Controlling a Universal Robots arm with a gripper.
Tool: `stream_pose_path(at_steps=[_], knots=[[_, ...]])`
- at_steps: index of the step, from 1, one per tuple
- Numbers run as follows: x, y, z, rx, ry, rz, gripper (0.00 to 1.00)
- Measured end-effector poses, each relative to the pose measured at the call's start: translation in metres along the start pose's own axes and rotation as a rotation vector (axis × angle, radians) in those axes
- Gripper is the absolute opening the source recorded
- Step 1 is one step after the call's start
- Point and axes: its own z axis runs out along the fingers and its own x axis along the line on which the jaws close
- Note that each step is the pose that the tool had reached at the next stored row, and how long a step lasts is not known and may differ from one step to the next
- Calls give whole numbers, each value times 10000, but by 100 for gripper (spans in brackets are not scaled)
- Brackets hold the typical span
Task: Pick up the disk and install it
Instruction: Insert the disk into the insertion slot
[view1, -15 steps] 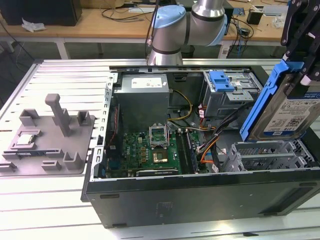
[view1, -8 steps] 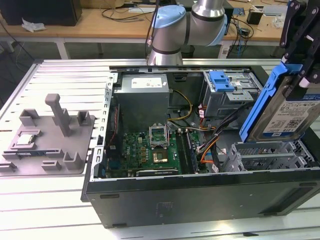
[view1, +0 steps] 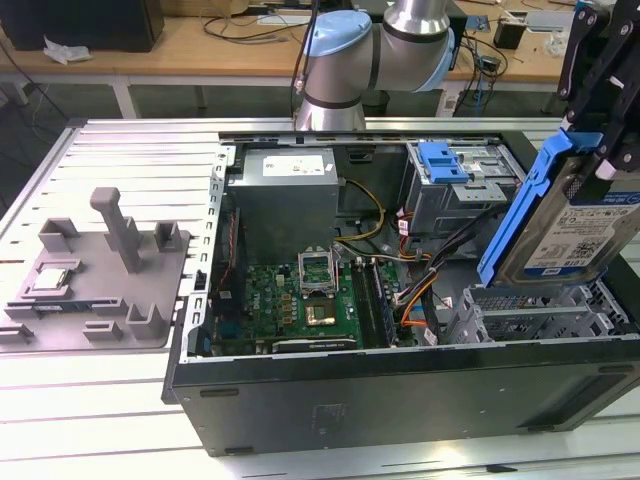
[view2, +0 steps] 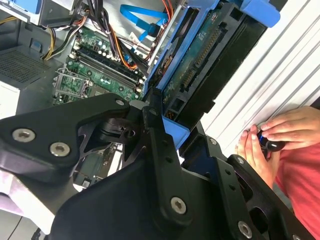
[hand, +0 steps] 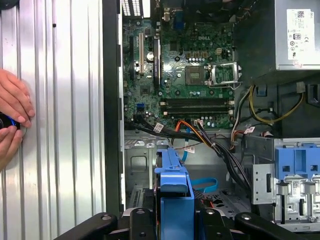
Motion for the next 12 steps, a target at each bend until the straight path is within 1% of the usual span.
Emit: stream_pose_path(at_steps=[12], knots=[[1,-3,50,0,0,-12,37]])
